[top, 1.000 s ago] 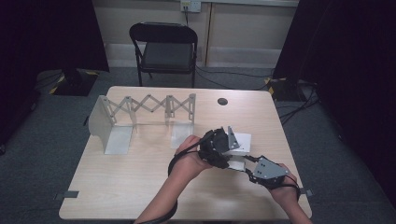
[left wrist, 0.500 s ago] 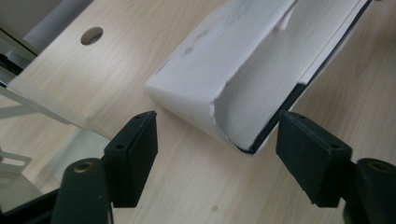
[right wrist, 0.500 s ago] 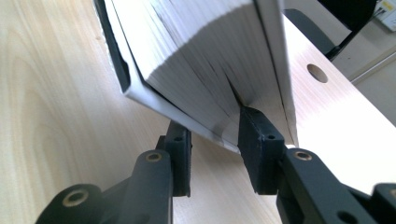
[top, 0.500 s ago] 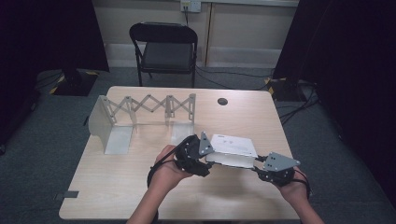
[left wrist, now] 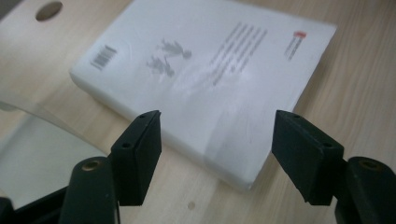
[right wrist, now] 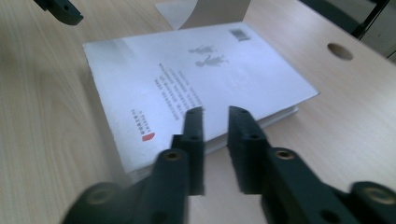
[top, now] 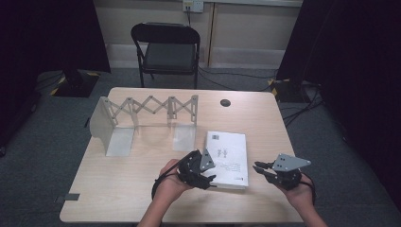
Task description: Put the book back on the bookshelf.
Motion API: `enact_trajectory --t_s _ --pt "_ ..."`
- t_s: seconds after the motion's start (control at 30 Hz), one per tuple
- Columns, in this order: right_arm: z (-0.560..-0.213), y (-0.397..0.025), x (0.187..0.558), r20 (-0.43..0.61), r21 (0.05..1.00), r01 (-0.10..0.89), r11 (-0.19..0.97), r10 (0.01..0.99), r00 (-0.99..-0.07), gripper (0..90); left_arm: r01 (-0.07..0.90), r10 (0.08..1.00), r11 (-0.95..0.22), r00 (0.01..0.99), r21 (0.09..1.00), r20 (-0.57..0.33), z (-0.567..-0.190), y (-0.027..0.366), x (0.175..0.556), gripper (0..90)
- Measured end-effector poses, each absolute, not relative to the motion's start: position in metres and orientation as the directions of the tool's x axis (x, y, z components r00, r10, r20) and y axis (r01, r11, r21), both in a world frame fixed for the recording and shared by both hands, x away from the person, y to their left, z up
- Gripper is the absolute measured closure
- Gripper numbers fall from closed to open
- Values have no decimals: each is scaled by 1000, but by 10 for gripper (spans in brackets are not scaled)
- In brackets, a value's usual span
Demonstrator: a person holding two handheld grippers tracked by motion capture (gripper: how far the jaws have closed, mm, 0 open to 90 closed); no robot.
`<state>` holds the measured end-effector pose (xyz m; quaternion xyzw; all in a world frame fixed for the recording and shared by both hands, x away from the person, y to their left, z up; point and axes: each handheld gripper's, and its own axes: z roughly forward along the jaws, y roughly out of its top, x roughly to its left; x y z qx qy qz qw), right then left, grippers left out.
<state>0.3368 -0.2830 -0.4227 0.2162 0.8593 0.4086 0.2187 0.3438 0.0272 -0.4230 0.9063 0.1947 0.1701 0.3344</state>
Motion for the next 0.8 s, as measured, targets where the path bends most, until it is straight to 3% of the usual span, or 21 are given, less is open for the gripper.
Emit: enact_trajectory --t_s 0.13,0.33,0.67,0.8 --pt "-446 -281 337 -78 776 298 556 553 -829 483 291 485 -712 862 639 147 -452 36 346 326" --pt "-476 -292 329 62 788 401 468 587 -807 409 261 447 -714 884 649 136 -467 30 338 297" --pt "-489 -272 318 -13 709 355 609 515 -857 413 312 489 -706 864 635 119 -471 25 342 318" --pt "-489 -257 322 -31 721 339 605 516 -856 498 299 478 -715 869 632 131 -469 26 342 331"
